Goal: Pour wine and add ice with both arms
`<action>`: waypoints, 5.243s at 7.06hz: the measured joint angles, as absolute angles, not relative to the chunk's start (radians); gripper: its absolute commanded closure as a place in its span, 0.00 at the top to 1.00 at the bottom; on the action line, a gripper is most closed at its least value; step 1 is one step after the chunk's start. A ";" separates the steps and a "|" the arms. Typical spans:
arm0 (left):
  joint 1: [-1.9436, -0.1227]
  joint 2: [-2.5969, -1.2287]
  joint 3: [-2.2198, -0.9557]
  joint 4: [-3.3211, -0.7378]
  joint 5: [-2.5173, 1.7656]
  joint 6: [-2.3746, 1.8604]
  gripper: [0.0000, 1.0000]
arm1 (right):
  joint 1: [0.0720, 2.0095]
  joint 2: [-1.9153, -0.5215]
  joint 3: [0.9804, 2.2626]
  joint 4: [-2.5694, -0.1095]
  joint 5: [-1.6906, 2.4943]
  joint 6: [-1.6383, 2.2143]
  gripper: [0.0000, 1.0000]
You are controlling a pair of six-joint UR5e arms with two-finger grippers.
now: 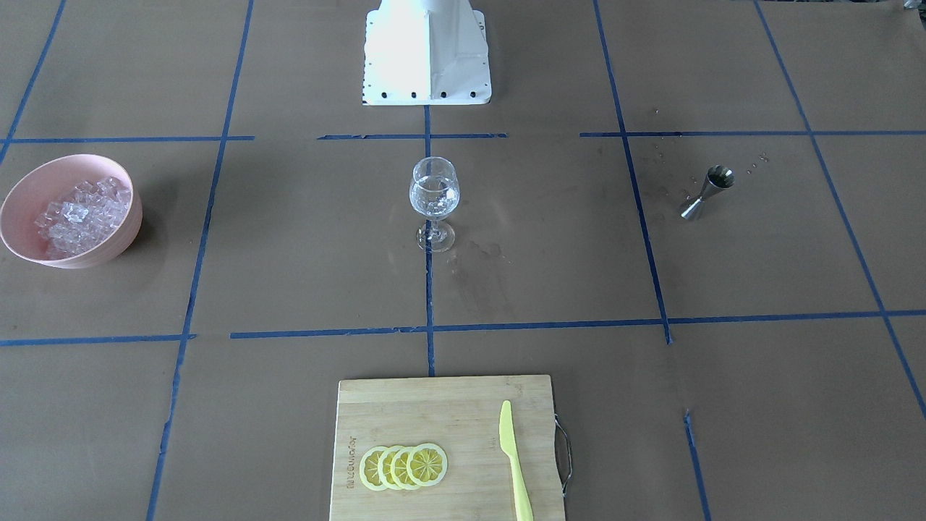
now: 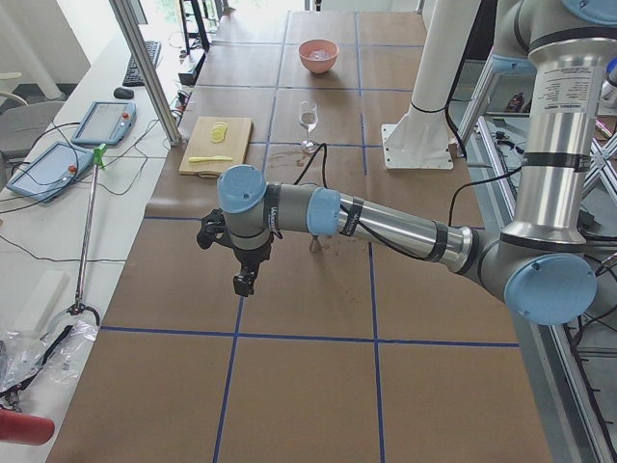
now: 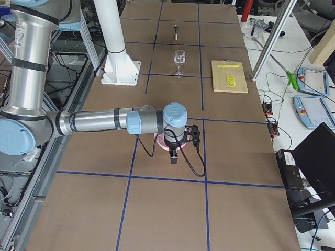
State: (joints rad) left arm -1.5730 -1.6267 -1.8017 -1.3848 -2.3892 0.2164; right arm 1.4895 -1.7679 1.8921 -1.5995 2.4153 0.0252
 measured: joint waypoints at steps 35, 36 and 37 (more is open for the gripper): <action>-0.041 -1.165 -1.655 -3.278 -0.641 -1.100 0.99 | 1.377 -1.796 1.911 -1.350 2.437 0.234 1.00; -0.023 -1.190 -1.637 -3.277 -0.604 -1.100 0.99 | 1.377 -1.796 1.911 -1.351 2.437 0.234 1.00; -0.010 -1.207 -1.627 -3.272 -0.574 -1.098 0.98 | 1.377 -1.796 1.910 -1.351 2.437 0.234 1.00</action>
State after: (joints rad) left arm -0.0100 -1.2068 -1.6271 -3.2724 -0.5738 -1.0983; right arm 1.3774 -1.7962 1.9101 -1.3512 2.4368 0.2336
